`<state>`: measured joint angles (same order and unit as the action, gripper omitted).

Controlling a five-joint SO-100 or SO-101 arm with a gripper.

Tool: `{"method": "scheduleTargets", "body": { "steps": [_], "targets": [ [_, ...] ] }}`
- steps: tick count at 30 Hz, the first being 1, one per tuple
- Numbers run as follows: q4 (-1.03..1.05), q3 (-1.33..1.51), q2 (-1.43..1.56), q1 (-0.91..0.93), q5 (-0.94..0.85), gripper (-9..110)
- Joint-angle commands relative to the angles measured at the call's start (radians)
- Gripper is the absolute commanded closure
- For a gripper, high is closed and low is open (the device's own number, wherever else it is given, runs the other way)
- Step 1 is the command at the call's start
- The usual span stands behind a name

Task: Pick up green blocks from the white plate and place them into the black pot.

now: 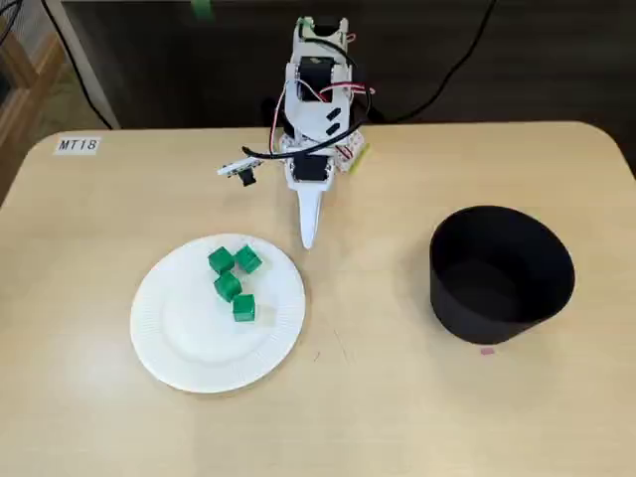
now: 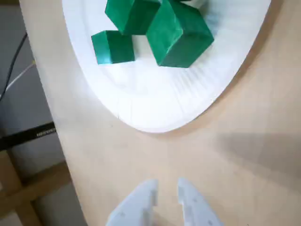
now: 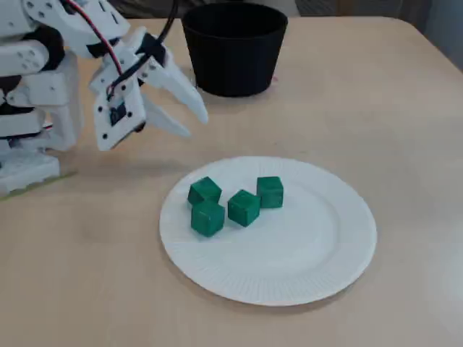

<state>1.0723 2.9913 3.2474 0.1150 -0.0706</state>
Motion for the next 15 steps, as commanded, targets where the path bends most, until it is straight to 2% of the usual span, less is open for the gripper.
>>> {"method": "scheduleTargets", "body": {
  "steps": [1, 7, 11, 15],
  "targets": [
    [0.009, -0.018, 0.006, 0.012, 0.002, 104],
    [0.094, -0.212, -0.041, 0.005, 0.034, 104],
    [0.098, -0.479, -0.388, -0.012, 0.044, 104],
    [0.232, -0.816, -0.801, 0.051, 0.041, 104]
  ]
}}
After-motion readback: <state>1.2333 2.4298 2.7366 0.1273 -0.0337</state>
